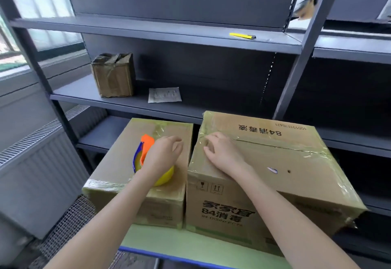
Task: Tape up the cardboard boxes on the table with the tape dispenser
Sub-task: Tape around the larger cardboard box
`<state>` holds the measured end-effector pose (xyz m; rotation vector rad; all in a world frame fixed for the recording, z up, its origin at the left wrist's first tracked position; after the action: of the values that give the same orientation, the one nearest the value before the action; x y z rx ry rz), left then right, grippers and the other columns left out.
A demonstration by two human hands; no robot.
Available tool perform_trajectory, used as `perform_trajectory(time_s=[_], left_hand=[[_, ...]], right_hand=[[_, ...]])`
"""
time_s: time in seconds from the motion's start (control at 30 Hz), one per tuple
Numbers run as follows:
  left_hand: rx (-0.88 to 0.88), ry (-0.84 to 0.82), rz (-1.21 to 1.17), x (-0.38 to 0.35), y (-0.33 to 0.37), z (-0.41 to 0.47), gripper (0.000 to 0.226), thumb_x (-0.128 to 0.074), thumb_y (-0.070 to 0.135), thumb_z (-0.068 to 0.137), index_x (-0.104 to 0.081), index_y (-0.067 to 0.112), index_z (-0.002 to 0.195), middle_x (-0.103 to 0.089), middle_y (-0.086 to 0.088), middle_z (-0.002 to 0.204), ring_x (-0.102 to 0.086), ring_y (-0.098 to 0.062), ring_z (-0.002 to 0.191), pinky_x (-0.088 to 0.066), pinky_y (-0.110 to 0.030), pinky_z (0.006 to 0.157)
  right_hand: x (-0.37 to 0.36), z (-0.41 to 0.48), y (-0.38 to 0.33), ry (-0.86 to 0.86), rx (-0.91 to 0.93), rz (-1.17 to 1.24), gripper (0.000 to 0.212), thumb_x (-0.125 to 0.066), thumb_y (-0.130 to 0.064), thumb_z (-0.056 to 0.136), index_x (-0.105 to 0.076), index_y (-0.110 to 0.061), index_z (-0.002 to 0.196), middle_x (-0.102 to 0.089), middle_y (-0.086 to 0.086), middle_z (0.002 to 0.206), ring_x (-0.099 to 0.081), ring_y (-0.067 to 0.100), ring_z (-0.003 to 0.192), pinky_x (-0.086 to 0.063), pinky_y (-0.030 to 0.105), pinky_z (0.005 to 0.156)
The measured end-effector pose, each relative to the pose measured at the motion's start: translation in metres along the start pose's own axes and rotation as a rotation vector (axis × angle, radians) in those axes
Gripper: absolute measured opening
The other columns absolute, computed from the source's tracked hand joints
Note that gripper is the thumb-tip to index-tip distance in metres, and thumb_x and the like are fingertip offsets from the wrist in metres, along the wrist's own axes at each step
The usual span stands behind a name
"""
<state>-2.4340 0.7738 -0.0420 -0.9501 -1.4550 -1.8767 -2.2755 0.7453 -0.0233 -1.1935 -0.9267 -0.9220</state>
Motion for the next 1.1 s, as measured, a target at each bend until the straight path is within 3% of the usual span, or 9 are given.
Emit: perform_trajectory(time_s=[0.07,0.2,0.3,0.37,0.43,0.53,0.7,0.93,1.1], left_hand=[[0.047,-0.004,0.039,0.008,-0.026,-0.002,0.031,-0.046,0.029,0.097,-0.059,0.017,0.123,-0.063,-0.004,0.119,-0.060,-0.023,0.098,-0.048,-0.033,0.082],[0.127,0.067,0.037,0.025,-0.077,-0.007,0.034,-0.050,0.021,0.094,-0.058,0.010,0.125,-0.056,-0.007,0.132,-0.052,-0.027,0.118,-0.040,-0.034,0.095],[0.168,0.096,0.050,0.037,-0.100,-0.013,0.036,-0.047,0.015,0.096,-0.053,0.003,0.130,-0.054,-0.014,0.132,-0.049,-0.029,0.120,-0.033,-0.029,0.094],[0.226,0.032,0.094,0.035,-0.113,-0.018,0.032,-0.039,0.009,0.097,-0.053,0.003,0.126,-0.059,-0.017,0.119,-0.052,-0.032,0.109,-0.035,-0.029,0.081],[0.276,-0.056,0.149,0.027,-0.128,-0.022,0.021,-0.037,0.004,0.094,-0.056,0.011,0.099,-0.060,-0.014,0.094,-0.049,-0.031,0.087,-0.031,-0.028,0.065],[0.286,-0.183,0.191,0.008,-0.142,-0.030,0.020,-0.043,0.006,0.089,-0.057,0.008,0.102,-0.064,-0.013,0.099,-0.053,-0.030,0.093,-0.045,-0.034,0.075],[0.270,-0.166,-0.054,0.001,-0.146,-0.034,0.038,-0.038,-0.003,0.084,-0.060,0.009,0.113,-0.066,-0.012,0.106,-0.057,-0.032,0.099,-0.047,-0.033,0.080],[0.264,-0.136,-0.223,0.006,-0.151,-0.029,0.041,-0.039,-0.004,0.085,-0.068,0.012,0.110,-0.070,-0.009,0.099,-0.062,-0.029,0.094,-0.047,-0.030,0.074],[0.308,0.030,-0.418,0.019,-0.148,-0.026,0.034,-0.043,0.000,0.090,-0.070,0.012,0.106,-0.066,-0.005,0.087,-0.056,-0.017,0.079,-0.042,-0.020,0.066]], right_hand=[[-0.013,0.012,-0.028,-0.023,0.061,-0.049,0.038,-0.041,-0.025,0.098,-0.048,-0.016,0.135,-0.046,0.002,0.139,-0.038,0.021,0.129,-0.032,0.036,0.107],[-0.045,0.029,-0.079,-0.053,0.178,-0.218,0.037,-0.042,-0.030,0.097,-0.053,-0.013,0.129,-0.050,0.006,0.134,-0.038,0.025,0.128,-0.018,0.036,0.112],[-0.073,0.034,-0.116,-0.138,0.232,-0.259,0.035,-0.042,-0.032,0.097,-0.058,-0.009,0.117,-0.056,0.012,0.123,-0.042,0.029,0.121,-0.025,0.037,0.104],[-0.091,0.036,-0.129,-0.217,0.205,-0.225,0.036,-0.041,-0.035,0.097,-0.059,-0.007,0.111,-0.059,0.013,0.117,-0.046,0.031,0.116,-0.031,0.038,0.099],[-0.111,0.038,-0.132,-0.315,0.132,-0.173,0.039,-0.040,-0.040,0.097,-0.060,-0.007,0.102,-0.061,0.013,0.113,-0.050,0.032,0.111,-0.034,0.039,0.095],[-0.138,0.040,-0.132,-0.406,0.064,-0.118,0.046,-0.035,-0.049,0.097,-0.050,-0.011,0.074,-0.061,0.010,0.093,-0.055,0.033,0.101,-0.034,0.041,0.092],[-0.157,0.049,-0.139,-0.374,0.029,-0.036,0.043,-0.040,-0.045,0.096,-0.056,-0.005,0.103,-0.064,0.012,0.103,-0.059,0.034,0.097,-0.039,0.039,0.081],[-0.153,0.059,-0.140,-0.361,0.021,0.028,0.036,-0.050,-0.037,0.092,-0.039,-0.013,0.067,-0.046,0.002,0.066,-0.054,0.028,0.074,-0.033,0.031,0.052],[-0.135,0.065,-0.131,-0.390,0.021,0.137,0.034,-0.050,-0.027,0.092,-0.031,-0.016,0.066,-0.038,-0.001,0.066,-0.046,0.022,0.070,-0.033,0.032,0.056]])
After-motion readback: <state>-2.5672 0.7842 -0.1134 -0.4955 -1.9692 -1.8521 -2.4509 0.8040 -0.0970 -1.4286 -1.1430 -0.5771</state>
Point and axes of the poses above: each hand's wrist, its own z-axis towards the middle knuckle, its own x-axis out of the back of the hand, y = z × x, the point moved 6 cm from there along z, towards the middle knuckle
